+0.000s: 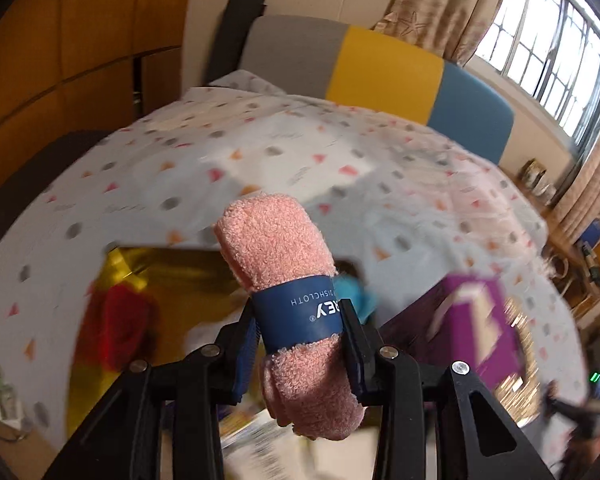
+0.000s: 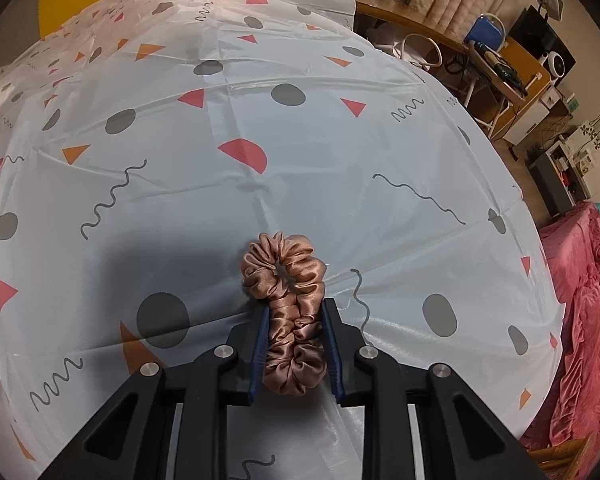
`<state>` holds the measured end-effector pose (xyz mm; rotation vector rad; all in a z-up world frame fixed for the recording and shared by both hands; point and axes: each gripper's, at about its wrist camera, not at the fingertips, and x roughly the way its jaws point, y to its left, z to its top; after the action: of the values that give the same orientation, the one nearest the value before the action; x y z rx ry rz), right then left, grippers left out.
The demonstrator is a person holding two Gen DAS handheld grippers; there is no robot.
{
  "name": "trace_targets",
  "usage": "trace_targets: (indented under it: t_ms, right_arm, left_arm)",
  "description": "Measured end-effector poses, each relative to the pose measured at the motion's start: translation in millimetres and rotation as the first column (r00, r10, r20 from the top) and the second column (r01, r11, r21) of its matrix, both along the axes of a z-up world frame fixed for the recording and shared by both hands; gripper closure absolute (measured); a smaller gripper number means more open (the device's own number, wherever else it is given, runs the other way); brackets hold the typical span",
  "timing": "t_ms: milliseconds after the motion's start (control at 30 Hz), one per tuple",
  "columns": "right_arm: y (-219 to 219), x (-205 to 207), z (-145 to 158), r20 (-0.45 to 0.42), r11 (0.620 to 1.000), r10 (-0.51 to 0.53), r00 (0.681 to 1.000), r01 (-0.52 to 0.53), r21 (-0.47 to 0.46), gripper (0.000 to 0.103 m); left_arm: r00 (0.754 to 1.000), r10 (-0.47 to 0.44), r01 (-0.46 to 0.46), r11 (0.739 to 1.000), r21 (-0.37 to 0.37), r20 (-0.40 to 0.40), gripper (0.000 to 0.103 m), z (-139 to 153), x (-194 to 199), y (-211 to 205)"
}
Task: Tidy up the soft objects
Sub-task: 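Release the pink towel into the gold tray with the left gripper while the right holds the scrunchie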
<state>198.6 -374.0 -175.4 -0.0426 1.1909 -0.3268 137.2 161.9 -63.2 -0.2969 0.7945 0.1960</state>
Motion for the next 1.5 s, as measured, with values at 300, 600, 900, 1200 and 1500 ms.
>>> trace_targets:
  t_ms: [300,600,900,1200,1500]
  right_arm:
    - [11.5,-1.1,0.2,-0.009,0.999,0.019,1.000,-0.019,-0.040,0.078]
    - [5.6,-4.7,0.3,0.005,1.000,0.003,1.000,-0.003,-0.010,0.078]
    - [28.8,-7.4,-1.2,-0.009,0.987,0.081,0.997,-0.082,-0.140,0.080]
    - [34.2,-8.3,-3.2,-0.022,0.975,0.115,0.993,-0.118,-0.190,0.083]
    - [34.3,-6.7,-4.3,-0.027,0.970,0.126,0.992,-0.129,-0.204,0.083]
  left_arm:
    - [0.999,0.048,-0.049,0.996,0.078,0.010,0.064,-23.0,-79.8,16.0]
    - [0.998,0.040,-0.047,0.990,0.130,0.055,0.064,-19.1,-112.8,11.7]
    - [0.997,0.039,-0.047,0.992,0.119,0.066,0.063,-16.3,-121.8,12.8]
    - [0.999,0.052,-0.052,0.996,0.068,0.008,0.063,-32.5,-129.3,24.3]
    - [0.987,0.159,-0.161,0.981,-0.107,-0.022,0.063,-42.0,-162.5,77.6]
